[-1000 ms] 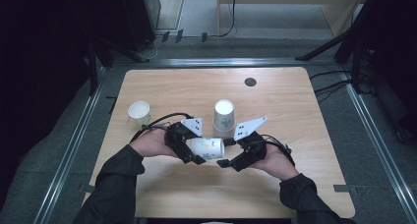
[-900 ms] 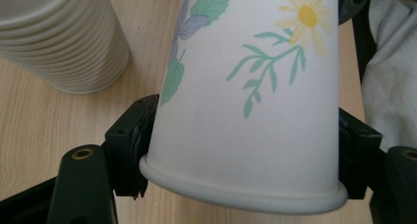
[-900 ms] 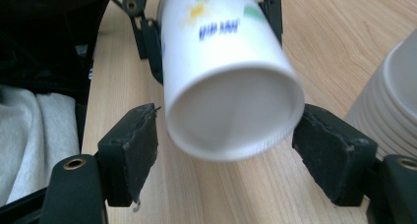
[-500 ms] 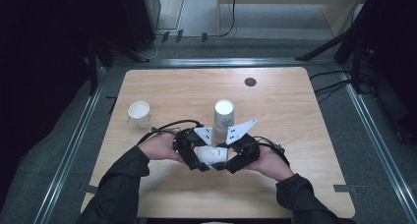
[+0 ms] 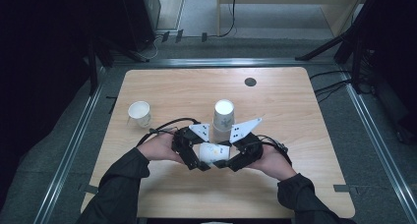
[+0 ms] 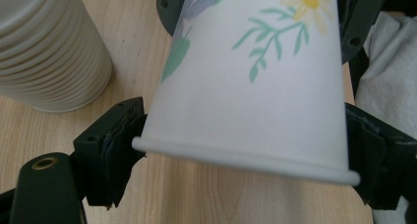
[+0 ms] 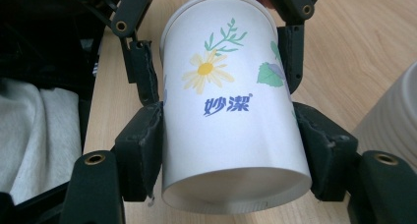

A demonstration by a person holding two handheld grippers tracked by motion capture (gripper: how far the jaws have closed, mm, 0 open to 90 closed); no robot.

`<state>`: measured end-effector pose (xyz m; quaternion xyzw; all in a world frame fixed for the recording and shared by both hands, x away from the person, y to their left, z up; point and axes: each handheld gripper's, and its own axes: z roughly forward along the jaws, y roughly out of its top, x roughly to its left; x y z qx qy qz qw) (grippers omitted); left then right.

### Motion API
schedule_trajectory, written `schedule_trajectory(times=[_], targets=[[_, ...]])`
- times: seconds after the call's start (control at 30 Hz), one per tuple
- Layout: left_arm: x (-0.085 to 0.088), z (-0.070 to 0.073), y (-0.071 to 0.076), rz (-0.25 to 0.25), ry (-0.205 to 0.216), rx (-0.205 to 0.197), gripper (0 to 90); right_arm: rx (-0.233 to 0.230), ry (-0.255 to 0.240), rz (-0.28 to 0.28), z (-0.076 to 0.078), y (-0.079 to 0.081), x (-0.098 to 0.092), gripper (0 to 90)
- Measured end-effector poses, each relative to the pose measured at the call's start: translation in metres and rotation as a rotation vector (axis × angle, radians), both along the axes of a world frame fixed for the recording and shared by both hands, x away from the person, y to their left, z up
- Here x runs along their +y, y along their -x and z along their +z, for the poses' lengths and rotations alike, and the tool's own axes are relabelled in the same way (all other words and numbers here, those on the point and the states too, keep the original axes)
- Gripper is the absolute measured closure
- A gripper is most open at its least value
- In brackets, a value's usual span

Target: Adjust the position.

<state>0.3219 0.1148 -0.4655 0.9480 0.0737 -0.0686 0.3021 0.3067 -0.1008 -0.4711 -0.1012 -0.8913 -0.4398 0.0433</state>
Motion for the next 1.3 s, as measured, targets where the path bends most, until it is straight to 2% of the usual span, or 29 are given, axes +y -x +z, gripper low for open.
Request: schedule_trajectory(times=[0.23,0.33,0.37,0.57,0.63,0.83,0.9,0.97,1.23,1.3], targets=[[0.009,0.0,0.001,0.046,0.084,0.001,12.8,-0.007,-0.043,-0.009,0.007,0.0,-0.008,33.8],[0.013,-0.001,0.002,0.063,0.135,0.019,13.0,-0.015,-0.056,-0.007,0.01,0.001,-0.011,33.8],[0.014,-0.001,0.002,0.068,0.153,0.037,13.1,-0.012,-0.06,-0.003,0.01,0.001,-0.011,33.7],[0.014,-0.001,0.007,0.075,0.202,0.051,13.1,-0.006,-0.07,0.007,0.011,0.002,-0.011,33.7],[0.014,0.0,0.007,0.084,0.23,0.073,13.8,-0.001,-0.072,0.01,0.011,0.002,-0.011,33.7],[0.017,0.002,0.01,0.093,0.249,0.061,15.9,0.016,-0.086,0.025,0.01,0.002,-0.009,33.6],[0.019,0.003,0.01,0.096,0.263,0.058,21.6,0.023,-0.089,0.025,0.01,0.002,-0.008,33.8],[0.02,0.004,0.011,0.095,0.262,0.045,22.3,0.025,-0.093,0.024,0.01,0.002,-0.007,33.9],[0.021,0.006,0.012,0.073,0.23,0.028,25.4,0.028,-0.081,0.036,0.008,0.001,-0.004,33.9],[0.021,0.008,0.013,0.075,0.218,0.011,25.8,0.03,-0.08,0.036,0.008,0.001,-0.004,31.6]])
